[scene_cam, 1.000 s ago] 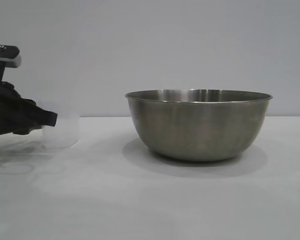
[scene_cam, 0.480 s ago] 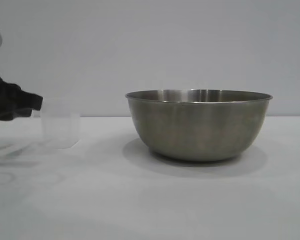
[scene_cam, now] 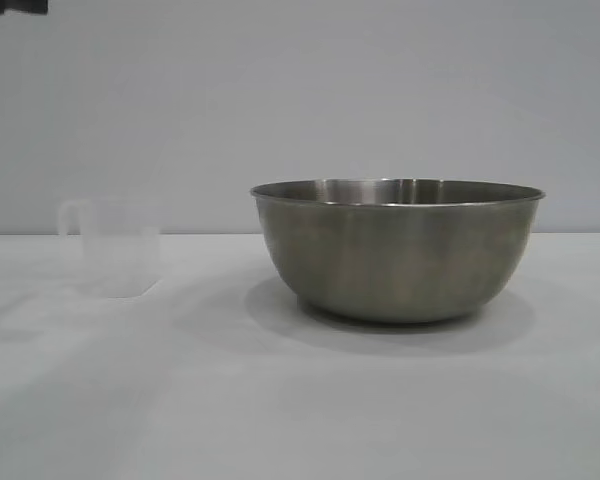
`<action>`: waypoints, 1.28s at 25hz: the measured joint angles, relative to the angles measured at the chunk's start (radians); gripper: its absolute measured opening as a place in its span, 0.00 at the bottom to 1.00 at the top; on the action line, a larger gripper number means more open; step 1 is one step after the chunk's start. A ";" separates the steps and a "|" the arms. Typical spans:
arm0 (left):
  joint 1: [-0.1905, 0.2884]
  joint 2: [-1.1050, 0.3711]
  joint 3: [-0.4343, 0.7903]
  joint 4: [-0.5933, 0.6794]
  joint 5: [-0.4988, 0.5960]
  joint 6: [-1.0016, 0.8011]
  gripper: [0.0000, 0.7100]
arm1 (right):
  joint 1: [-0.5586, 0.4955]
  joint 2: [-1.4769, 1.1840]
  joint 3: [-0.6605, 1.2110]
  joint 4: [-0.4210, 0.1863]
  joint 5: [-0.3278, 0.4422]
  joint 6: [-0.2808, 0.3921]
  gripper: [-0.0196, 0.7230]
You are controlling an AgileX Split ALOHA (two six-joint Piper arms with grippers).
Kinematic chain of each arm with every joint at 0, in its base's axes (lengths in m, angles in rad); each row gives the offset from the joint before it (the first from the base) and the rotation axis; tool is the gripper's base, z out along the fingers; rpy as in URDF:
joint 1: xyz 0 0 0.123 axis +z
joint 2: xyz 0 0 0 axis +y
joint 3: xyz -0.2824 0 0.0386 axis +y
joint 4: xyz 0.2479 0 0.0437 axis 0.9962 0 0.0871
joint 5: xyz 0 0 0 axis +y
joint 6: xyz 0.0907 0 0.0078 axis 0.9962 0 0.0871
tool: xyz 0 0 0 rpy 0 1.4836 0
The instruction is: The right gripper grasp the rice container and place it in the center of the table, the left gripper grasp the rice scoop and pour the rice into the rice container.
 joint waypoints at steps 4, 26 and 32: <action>0.000 -0.129 0.001 -0.057 0.201 0.083 0.36 | 0.000 0.000 0.000 0.000 0.000 0.000 0.77; 0.346 -0.774 0.010 -0.148 1.010 0.251 0.36 | 0.000 0.000 0.000 -0.002 0.000 0.000 0.77; 0.356 -0.863 0.010 -0.059 1.184 0.110 0.36 | 0.000 0.000 0.000 -0.004 0.000 0.000 0.77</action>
